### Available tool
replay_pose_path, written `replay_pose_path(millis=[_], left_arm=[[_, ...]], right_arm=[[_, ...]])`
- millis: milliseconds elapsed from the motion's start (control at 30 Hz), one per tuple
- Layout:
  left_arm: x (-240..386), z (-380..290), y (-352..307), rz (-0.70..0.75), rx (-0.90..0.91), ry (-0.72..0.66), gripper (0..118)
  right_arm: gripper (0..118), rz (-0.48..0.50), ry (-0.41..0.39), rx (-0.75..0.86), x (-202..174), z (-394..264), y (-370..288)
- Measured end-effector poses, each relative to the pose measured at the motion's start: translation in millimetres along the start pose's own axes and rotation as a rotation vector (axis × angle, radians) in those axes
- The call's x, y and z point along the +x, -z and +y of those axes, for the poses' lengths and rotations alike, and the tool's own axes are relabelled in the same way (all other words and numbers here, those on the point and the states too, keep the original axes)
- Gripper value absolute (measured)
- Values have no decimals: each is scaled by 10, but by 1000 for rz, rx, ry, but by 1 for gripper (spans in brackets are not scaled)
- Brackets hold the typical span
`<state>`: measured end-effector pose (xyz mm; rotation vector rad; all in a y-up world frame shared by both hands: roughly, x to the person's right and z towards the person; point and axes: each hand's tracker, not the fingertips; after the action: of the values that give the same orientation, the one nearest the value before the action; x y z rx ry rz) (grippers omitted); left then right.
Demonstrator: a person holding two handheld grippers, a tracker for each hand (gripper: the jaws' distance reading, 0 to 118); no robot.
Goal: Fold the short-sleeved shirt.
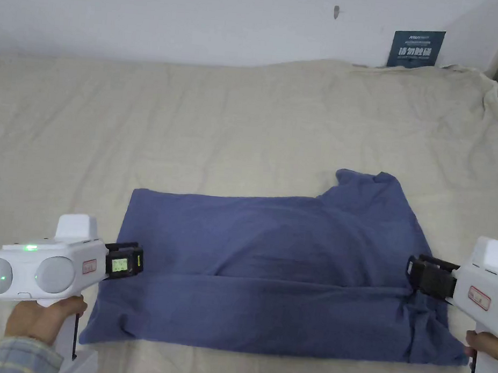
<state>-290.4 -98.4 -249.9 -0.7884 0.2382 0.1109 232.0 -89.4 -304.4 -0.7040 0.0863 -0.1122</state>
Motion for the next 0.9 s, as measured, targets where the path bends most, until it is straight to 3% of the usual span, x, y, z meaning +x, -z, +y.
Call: replay_pose_path(millis=[200, 267, 333, 400, 433, 533, 900], left_arm=[[54, -103, -610, -21, 111, -1, 111], [61, -188, -758, -17, 167, -12, 99], [62, -310, -903, -21, 230, 1, 64], [84, -426, -1020, -21, 249, 0, 14], [93, -473, -1051, -16, 250, -2, 6], [78, -621, -1105, -14, 266, -12, 0], [-49, -598, -943, -38, 158, -26, 0]], right_arm=[[95, 21, -43, 188, -48, 18, -758], [80, 9, -54, 234, -58, -37, -937], [42, -19, -73, 279, -63, -119, -1054], [4, -25, -91, 297, -71, -206, -1165], [3, -32, -101, 314, -75, -246, -1196], [0, -7, -107, 344, -62, -360, -1290], [0, -2, -115, 329, -94, -351, -1247]])
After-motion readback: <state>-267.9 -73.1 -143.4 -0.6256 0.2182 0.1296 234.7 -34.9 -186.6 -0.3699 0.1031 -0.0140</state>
